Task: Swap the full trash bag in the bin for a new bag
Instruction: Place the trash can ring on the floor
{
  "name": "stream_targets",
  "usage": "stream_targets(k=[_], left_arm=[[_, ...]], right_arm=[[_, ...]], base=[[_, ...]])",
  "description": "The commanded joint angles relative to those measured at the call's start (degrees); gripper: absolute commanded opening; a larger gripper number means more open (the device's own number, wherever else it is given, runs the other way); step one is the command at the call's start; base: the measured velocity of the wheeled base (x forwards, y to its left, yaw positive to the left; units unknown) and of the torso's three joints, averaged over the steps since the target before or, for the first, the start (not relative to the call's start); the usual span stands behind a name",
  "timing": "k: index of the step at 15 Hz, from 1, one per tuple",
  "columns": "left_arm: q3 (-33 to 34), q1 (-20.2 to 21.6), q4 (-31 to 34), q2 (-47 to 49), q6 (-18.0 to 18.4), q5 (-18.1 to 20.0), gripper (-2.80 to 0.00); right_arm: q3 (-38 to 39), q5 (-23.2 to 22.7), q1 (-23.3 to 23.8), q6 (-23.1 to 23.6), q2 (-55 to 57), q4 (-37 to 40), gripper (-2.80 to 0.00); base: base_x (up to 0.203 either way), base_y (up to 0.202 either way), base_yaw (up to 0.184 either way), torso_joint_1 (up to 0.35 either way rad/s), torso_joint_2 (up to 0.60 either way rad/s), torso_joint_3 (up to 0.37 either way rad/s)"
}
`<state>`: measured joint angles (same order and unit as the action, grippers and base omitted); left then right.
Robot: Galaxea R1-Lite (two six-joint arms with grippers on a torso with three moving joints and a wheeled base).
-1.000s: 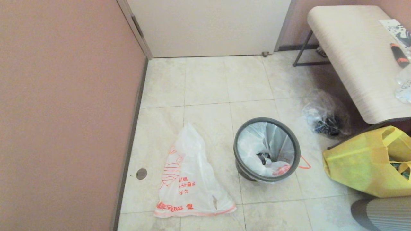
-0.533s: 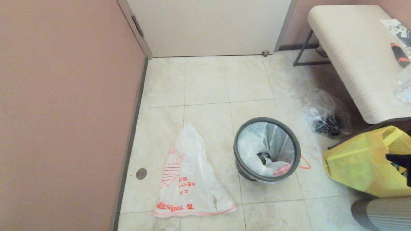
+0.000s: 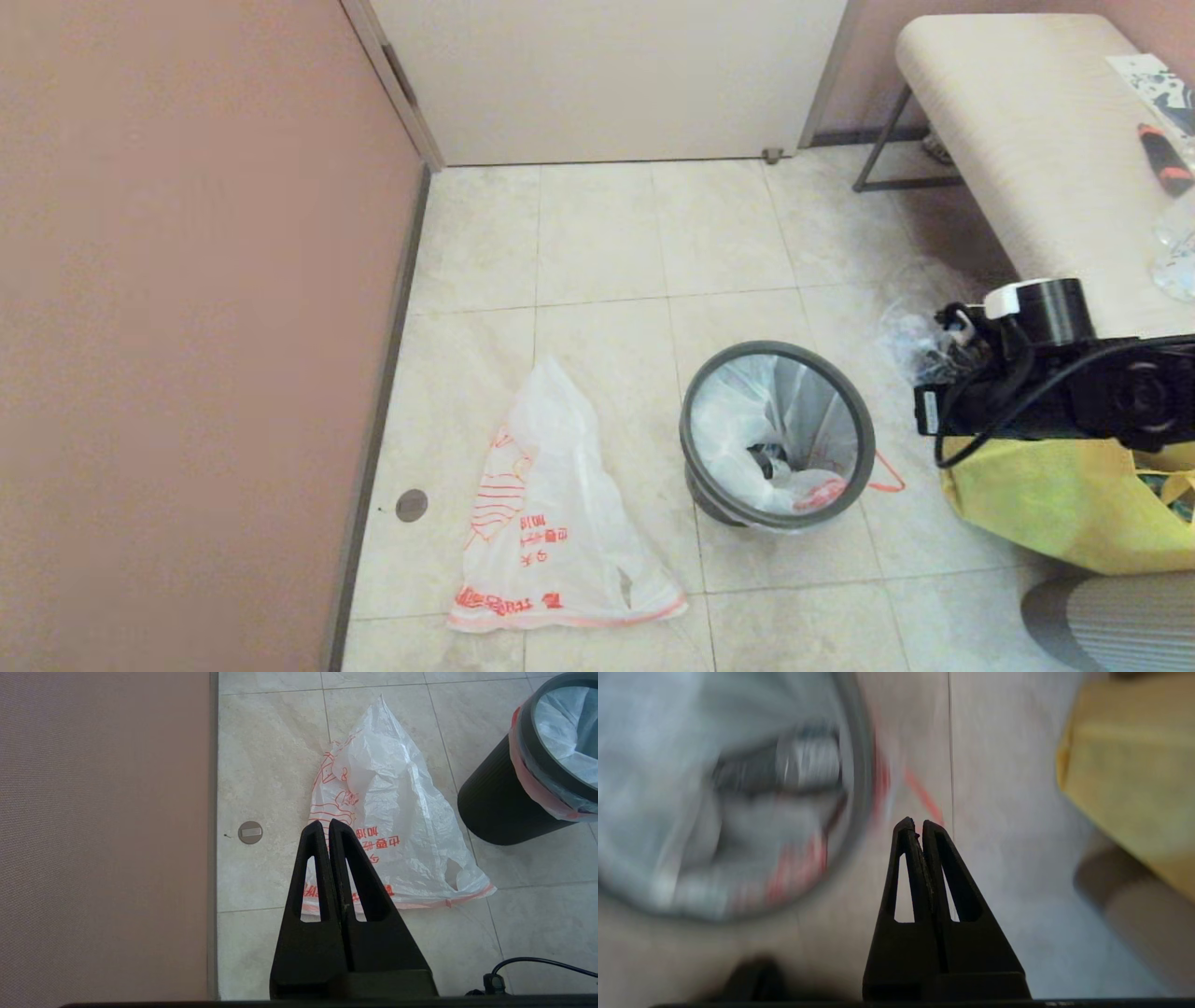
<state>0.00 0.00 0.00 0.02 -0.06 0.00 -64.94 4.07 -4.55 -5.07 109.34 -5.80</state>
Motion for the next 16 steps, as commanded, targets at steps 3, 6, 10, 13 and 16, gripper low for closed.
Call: stream_targets(k=[3,6,10,13,16], left_arm=[[0.0,0.0,0.0,-0.02,-0.03,0.0,-2.8],[0.0,0.0,0.0,-0.02,-0.03,0.0,-2.8],[0.0,0.0,0.0,-0.02,-0.03,0.0,-2.8],[0.0,0.0,0.0,-0.02,-0.03,0.0,-2.8],[0.0,0.0,0.0,-0.02,-0.03,0.0,-2.8]], right_arm=[[-5.89,1.28,-1.56,0.39,10.33,-0.3,0.0],[-10.13,2.49,-2.03,0.6,13.74,-0.35,0.0],[-11.82,3.18,-2.14,0.59,15.46,-0.35,-0.49],[-12.22,4.7,-2.57,0.59,15.78,-0.56,-2.8],[-12.13,5.34,-3.94,0.59,13.45,-0.23,-2.8]], base=[[0.0,0.0,0.0,0.0,0.0,0.0],[0.0,0.0,0.0,0.0,0.0,0.0],[0.0,0.0,0.0,0.0,0.0,0.0],[0.0,0.0,0.0,0.0,0.0,0.0],[0.0,0.0,0.0,0.0,0.0,0.0]])
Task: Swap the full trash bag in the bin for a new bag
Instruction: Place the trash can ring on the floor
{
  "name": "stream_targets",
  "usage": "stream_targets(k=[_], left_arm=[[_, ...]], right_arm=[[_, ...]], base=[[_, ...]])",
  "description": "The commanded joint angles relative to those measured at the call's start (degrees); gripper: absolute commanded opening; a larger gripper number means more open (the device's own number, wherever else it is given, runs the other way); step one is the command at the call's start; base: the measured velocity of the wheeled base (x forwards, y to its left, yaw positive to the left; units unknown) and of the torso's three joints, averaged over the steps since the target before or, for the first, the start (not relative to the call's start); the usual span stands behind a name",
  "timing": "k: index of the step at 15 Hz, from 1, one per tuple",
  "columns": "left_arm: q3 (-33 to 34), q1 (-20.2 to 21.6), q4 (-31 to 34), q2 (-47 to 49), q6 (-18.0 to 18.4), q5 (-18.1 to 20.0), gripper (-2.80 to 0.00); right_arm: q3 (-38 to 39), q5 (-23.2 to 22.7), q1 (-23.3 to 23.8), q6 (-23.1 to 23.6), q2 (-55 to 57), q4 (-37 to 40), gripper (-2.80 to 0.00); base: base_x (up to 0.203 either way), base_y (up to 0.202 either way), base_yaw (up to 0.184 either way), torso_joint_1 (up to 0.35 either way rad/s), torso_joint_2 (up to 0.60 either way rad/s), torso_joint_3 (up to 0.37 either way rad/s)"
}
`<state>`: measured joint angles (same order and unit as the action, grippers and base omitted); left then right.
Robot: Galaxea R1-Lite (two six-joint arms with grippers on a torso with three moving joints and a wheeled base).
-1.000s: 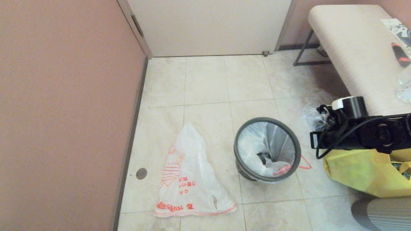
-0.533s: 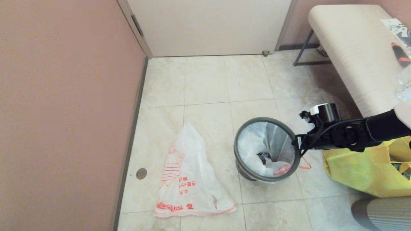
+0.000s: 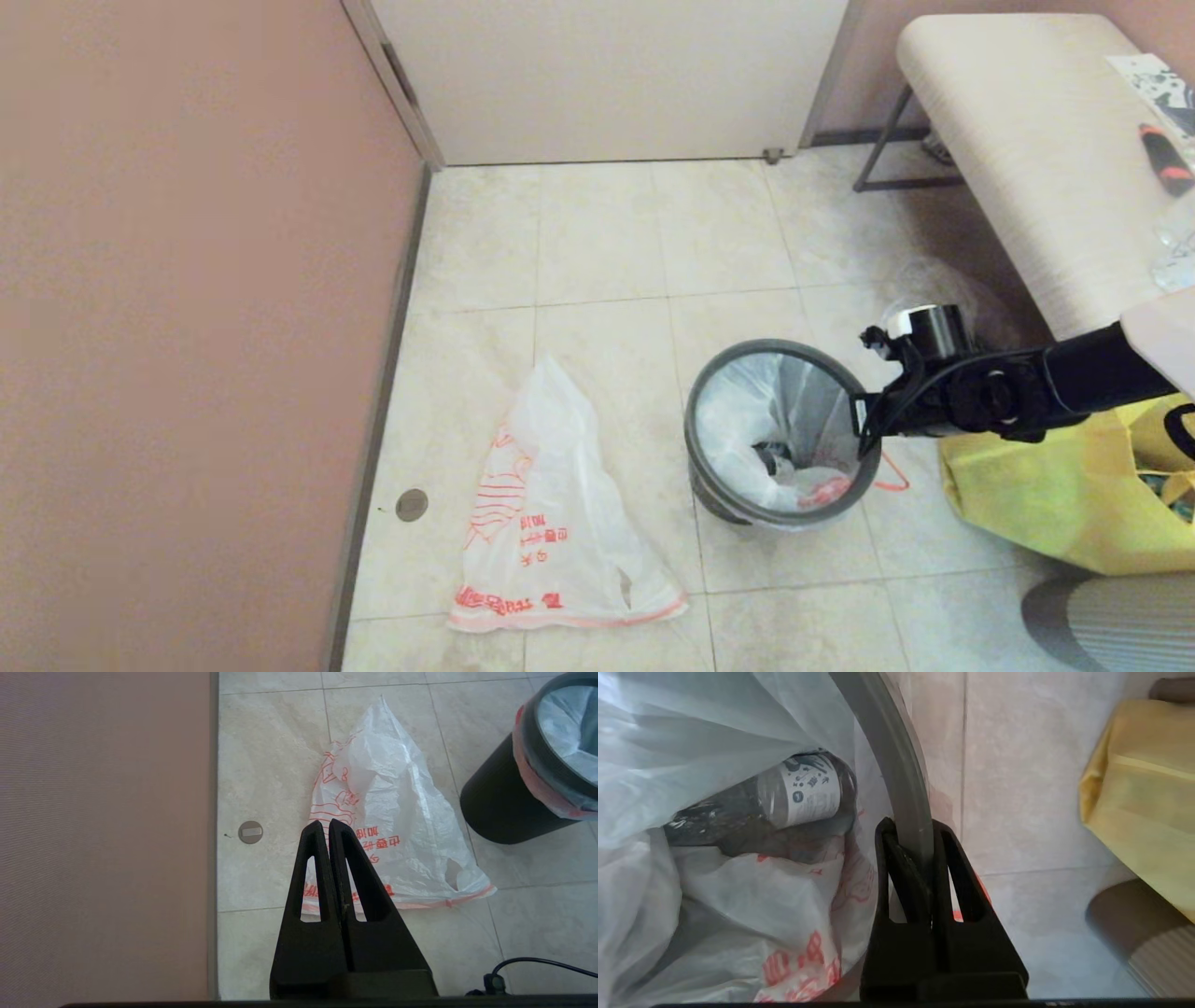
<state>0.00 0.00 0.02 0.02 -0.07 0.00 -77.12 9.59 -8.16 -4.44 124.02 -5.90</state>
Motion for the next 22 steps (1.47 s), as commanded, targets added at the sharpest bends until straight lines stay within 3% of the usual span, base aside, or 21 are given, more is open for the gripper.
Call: stream_targets(k=[1,7,15,22], left_arm=[[0.0,0.0,-0.02,-0.02,-0.01,0.0,-2.8],[0.0,0.0,-0.02,-0.02,-0.01,0.0,-2.8],[0.0,0.0,-0.02,-0.02,-0.01,0.0,-2.8],[0.0,0.0,-0.02,-0.02,-0.01,0.0,-2.8]], right_arm=[[0.21,0.57,-1.27,-0.05,-2.44,-0.02,-2.8],[0.56,3.42,-5.67,-0.93,-6.72,3.62,-2.8],[0.6,3.46,-6.07,-1.41,-12.82,8.35,-2.8],[3.62,2.82,-10.15,-8.14,-26.98,22.44,-2.8]], base=[[0.0,0.0,0.0,0.0,0.0,0.0],[0.0,0.0,0.0,0.0,0.0,0.0],[0.0,0.0,0.0,0.0,0.0,0.0],[0.0,0.0,0.0,0.0,0.0,0.0]])
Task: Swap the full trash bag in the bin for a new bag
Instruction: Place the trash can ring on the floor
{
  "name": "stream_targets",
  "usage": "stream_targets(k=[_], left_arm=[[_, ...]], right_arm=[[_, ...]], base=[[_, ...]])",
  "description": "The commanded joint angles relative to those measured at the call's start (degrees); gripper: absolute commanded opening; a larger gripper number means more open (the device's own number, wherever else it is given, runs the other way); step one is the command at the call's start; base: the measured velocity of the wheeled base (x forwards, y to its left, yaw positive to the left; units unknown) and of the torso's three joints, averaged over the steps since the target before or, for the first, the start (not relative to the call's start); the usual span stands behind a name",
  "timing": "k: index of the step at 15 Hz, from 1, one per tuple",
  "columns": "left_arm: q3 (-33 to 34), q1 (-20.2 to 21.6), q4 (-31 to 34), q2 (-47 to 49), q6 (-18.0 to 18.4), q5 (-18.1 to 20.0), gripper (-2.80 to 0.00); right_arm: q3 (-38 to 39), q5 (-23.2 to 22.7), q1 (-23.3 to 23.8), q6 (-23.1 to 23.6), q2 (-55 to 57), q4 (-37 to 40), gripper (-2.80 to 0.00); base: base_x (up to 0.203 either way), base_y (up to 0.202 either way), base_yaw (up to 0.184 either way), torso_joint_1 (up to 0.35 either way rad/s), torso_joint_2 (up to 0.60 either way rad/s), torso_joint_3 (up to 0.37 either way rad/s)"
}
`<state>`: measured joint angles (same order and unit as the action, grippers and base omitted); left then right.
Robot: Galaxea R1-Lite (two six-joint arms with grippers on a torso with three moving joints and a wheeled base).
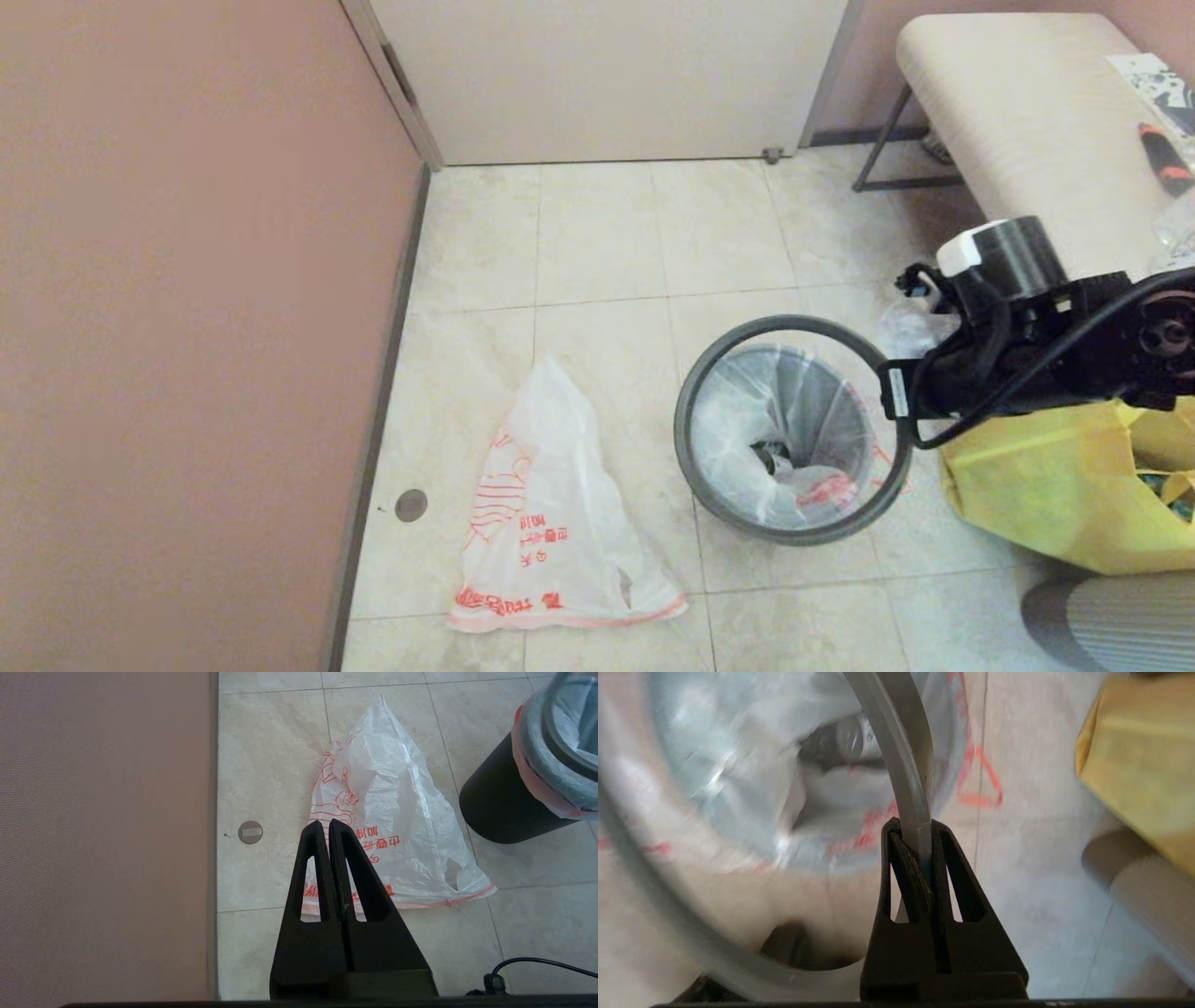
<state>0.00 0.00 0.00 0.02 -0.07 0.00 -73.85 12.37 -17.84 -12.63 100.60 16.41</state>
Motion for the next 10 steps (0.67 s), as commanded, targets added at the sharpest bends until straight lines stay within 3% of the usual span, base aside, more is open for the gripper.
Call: stream_targets(k=[1,4,6,10], left_arm=[[0.0,0.0,0.0,-0.02,-0.01,0.0,-2.8],[0.0,0.0,0.0,-0.02,-0.01,0.0,-2.8],[0.0,0.0,0.0,-0.02,-0.01,0.0,-2.8],[0.0,0.0,0.0,-0.02,-0.01,0.0,-2.8]], right_arm=[[1.73,0.12,-1.88,-0.96,-5.78,2.29,-2.8],[10.52,2.79,-3.44,-2.46,-11.15,4.74,-2.8],[18.81,5.34,-1.4,-2.68,-14.76,4.8,-2.8],[30.82,6.59,12.03,-1.43,-18.34,4.76,-2.8]], base=[[0.0,0.0,0.0,0.0,0.0,0.0],[0.0,0.0,0.0,0.0,0.0,0.0],[0.0,0.0,0.0,0.0,0.0,0.0],[0.0,0.0,0.0,0.0,0.0,0.0]])
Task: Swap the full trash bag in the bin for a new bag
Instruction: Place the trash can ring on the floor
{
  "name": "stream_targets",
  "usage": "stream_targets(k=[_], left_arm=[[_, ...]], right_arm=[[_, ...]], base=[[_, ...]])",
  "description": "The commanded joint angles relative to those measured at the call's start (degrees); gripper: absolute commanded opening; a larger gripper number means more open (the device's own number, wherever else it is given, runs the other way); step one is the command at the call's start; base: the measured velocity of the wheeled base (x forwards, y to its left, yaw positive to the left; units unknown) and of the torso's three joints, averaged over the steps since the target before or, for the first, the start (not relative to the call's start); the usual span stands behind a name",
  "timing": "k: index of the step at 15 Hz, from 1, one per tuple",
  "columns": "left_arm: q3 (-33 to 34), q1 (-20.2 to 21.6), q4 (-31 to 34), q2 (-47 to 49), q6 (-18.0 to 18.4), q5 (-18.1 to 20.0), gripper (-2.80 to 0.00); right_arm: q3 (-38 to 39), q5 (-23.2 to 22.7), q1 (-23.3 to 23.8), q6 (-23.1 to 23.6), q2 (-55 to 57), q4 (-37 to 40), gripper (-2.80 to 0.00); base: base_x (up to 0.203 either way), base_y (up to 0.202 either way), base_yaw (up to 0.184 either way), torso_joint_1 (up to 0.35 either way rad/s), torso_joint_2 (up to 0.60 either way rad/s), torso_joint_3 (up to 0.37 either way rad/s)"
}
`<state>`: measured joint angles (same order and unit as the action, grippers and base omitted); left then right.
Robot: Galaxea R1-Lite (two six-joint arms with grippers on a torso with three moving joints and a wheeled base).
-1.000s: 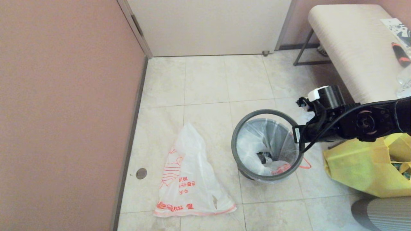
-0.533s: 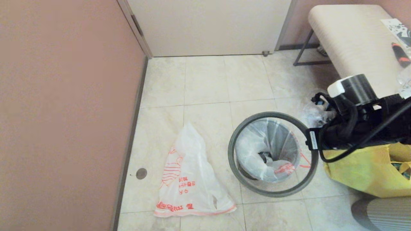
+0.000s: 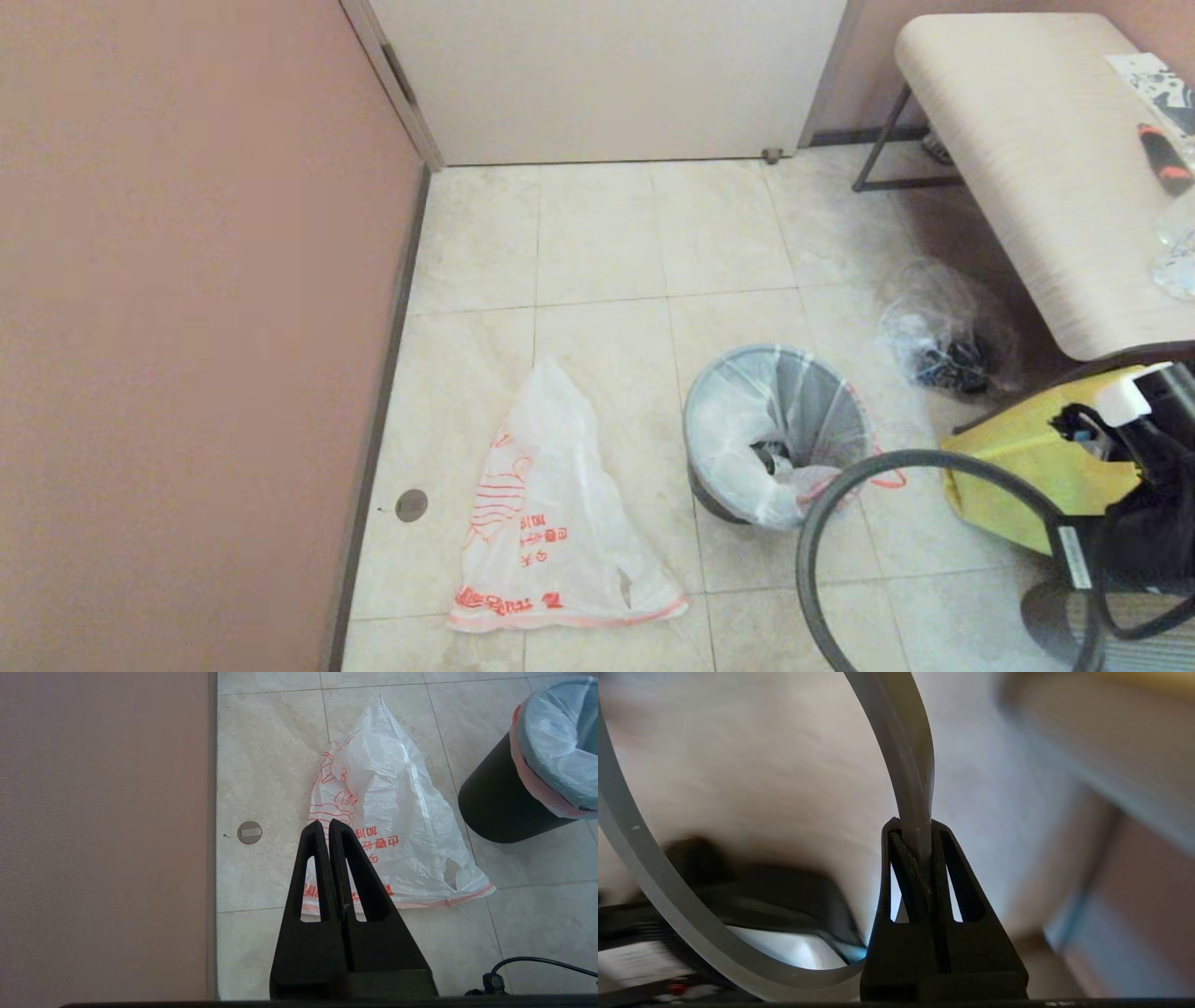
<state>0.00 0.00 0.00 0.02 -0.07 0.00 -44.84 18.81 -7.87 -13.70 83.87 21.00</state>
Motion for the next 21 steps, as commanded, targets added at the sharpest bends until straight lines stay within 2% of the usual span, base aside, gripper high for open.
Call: stream_targets(k=[1,3,5,9,11,13,15,17,18,21], left_arm=[[0.0,0.0,0.0,-0.02,-0.02,0.0,-2.8],[0.0,0.0,0.0,-0.02,-0.02,0.0,-2.8],[0.0,0.0,0.0,-0.02,-0.02,0.0,-2.8],[0.0,0.0,0.0,-0.02,-0.02,0.0,-2.8],[0.0,0.0,0.0,-0.02,-0.02,0.0,-2.8],[0.0,0.0,0.0,-0.02,-0.02,0.0,-2.8],[0.0,0.0,0.0,-0.02,-0.02,0.0,-2.8],[0.0,0.0,0.0,-0.02,-0.02,0.0,-2.8],[0.0,0.0,0.0,-0.02,-0.02,0.0,-2.8],[0.0,0.0,0.0,-0.02,-0.02,0.0,-2.8]], right_arm=[[3.79,0.06,6.03,1.57,-1.31,0.09,-2.8],[6.2,-0.16,12.35,7.42,3.36,-0.79,-2.8],[6.71,-0.23,16.15,11.12,12.32,-6.02,-2.8],[5.2,-0.47,18.15,16.45,33.3,-22.53,-2.8],[0.79,-0.96,17.96,18.79,44.41,-29.7,-2.8],[-8.37,-3.15,17.64,20.96,53.82,-34.65,-2.8],[-17.98,-6.79,17.17,22.28,59.63,-36.27,-2.8],[-23.62,-8.71,16.4,23.59,64.15,-36.83,-2.8],[-25.11,-9.12,15.43,23.67,64.93,-36.9,0.0],[-22.77,-9.0,14.34,23.55,62.18,-36.74,0.0]], base=[[0.0,0.0,0.0,0.0,0.0,0.0],[0.0,0.0,0.0,0.0,0.0,0.0],[0.0,0.0,0.0,0.0,0.0,0.0],[0.0,0.0,0.0,0.0,0.0,0.0],[0.0,0.0,0.0,0.0,0.0,0.0],[0.0,0.0,0.0,0.0,0.0,0.0],[0.0,0.0,0.0,0.0,0.0,0.0],[0.0,0.0,0.0,0.0,0.0,0.0],[0.0,0.0,0.0,0.0,0.0,0.0],[0.0,0.0,0.0,0.0,0.0,0.0]])
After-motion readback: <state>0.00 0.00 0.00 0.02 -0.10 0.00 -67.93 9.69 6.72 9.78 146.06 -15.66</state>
